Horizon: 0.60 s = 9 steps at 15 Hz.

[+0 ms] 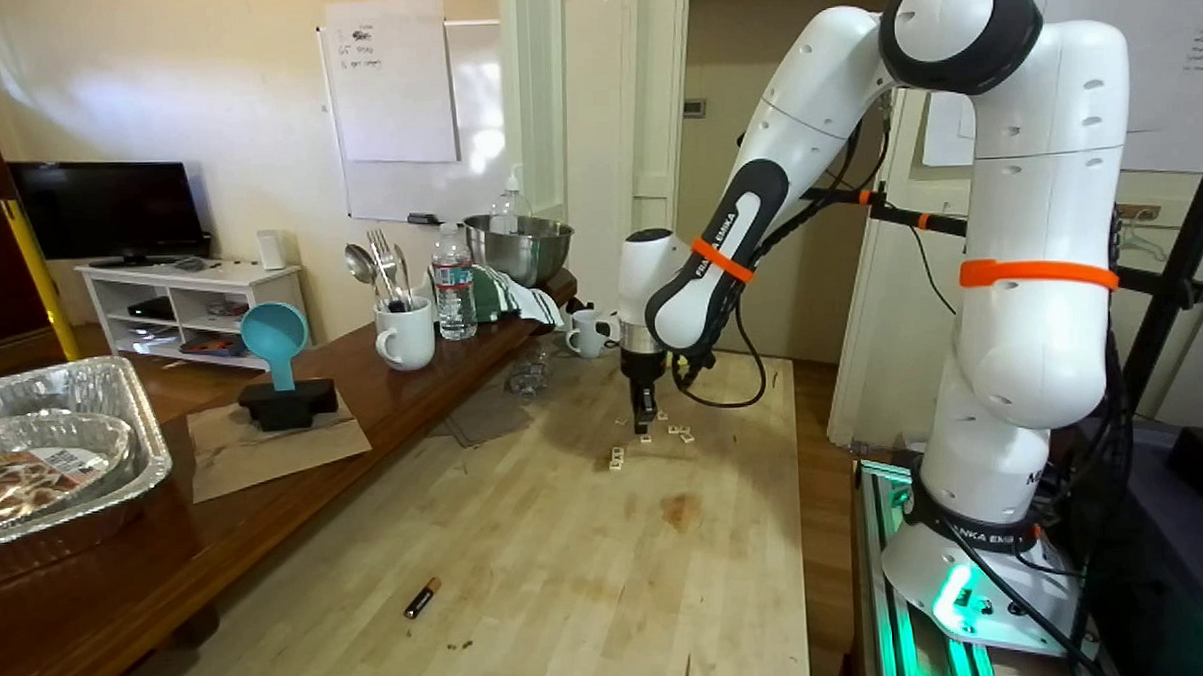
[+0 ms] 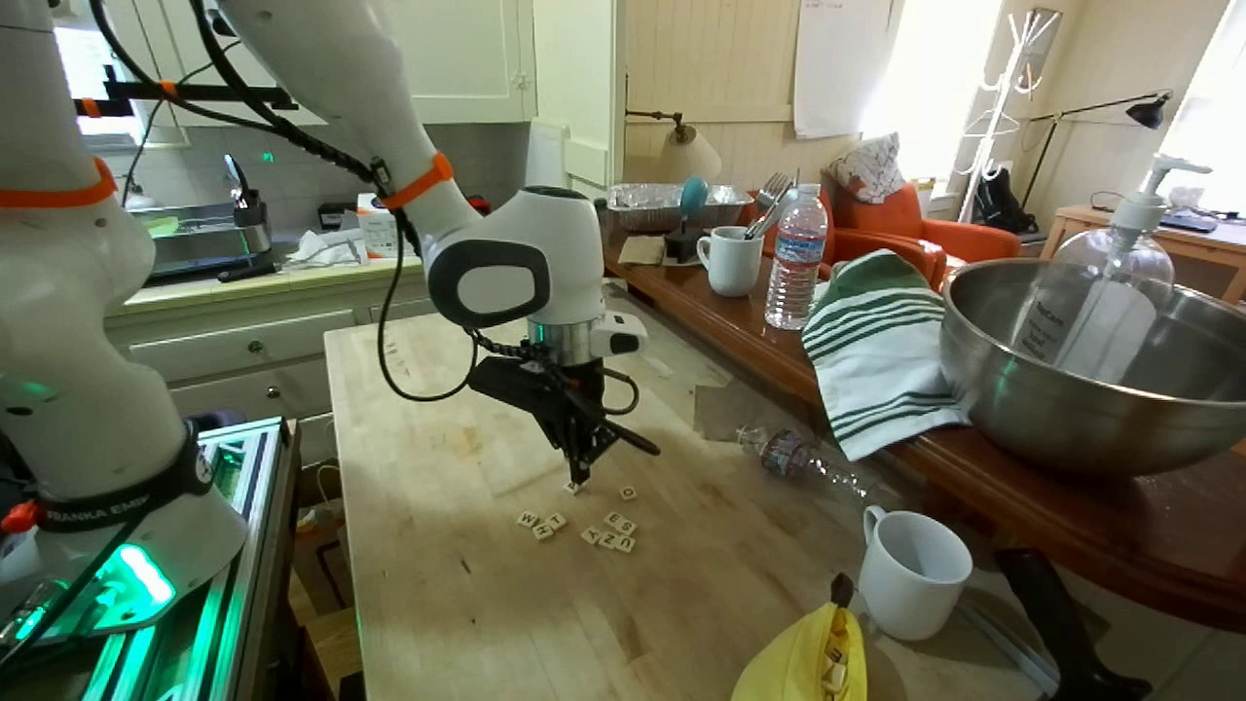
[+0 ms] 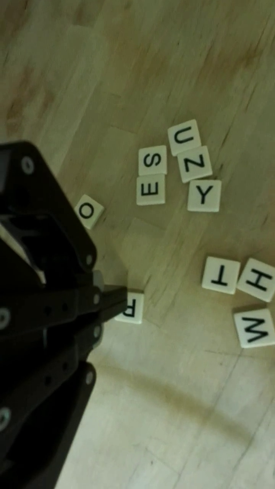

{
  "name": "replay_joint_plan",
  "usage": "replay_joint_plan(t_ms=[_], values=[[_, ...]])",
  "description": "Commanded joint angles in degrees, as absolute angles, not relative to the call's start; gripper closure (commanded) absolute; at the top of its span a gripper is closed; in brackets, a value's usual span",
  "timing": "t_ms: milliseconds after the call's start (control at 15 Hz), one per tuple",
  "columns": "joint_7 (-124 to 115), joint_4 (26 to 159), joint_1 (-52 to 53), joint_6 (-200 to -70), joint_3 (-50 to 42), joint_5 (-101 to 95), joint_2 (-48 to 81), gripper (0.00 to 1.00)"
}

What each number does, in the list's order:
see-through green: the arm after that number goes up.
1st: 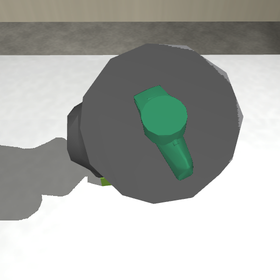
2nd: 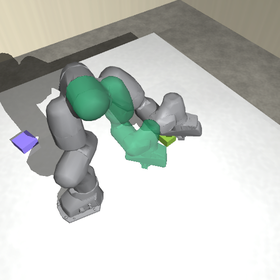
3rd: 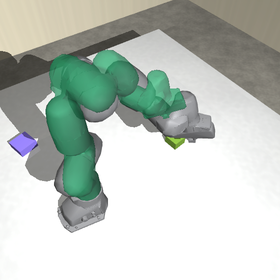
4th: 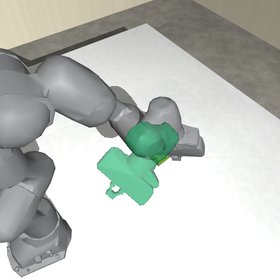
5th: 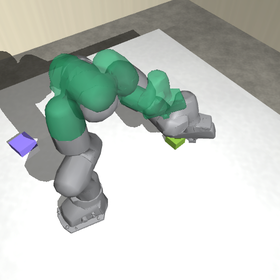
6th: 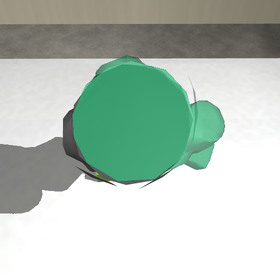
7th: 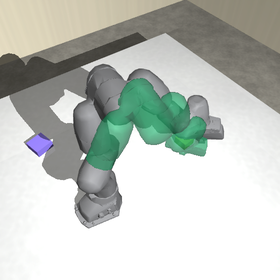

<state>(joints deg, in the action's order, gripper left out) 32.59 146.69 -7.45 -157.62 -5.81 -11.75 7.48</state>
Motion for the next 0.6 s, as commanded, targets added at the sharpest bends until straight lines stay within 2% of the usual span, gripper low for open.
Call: replay_joint_plan(t_ms=[0,533], values=[[37.9,148.5,-8.7,-159.9,-5.1,-11.8,7.1,1.0],[42.6,149.1,-8.7,-162.5,-5.3,-12.3,7.7,1.0]])
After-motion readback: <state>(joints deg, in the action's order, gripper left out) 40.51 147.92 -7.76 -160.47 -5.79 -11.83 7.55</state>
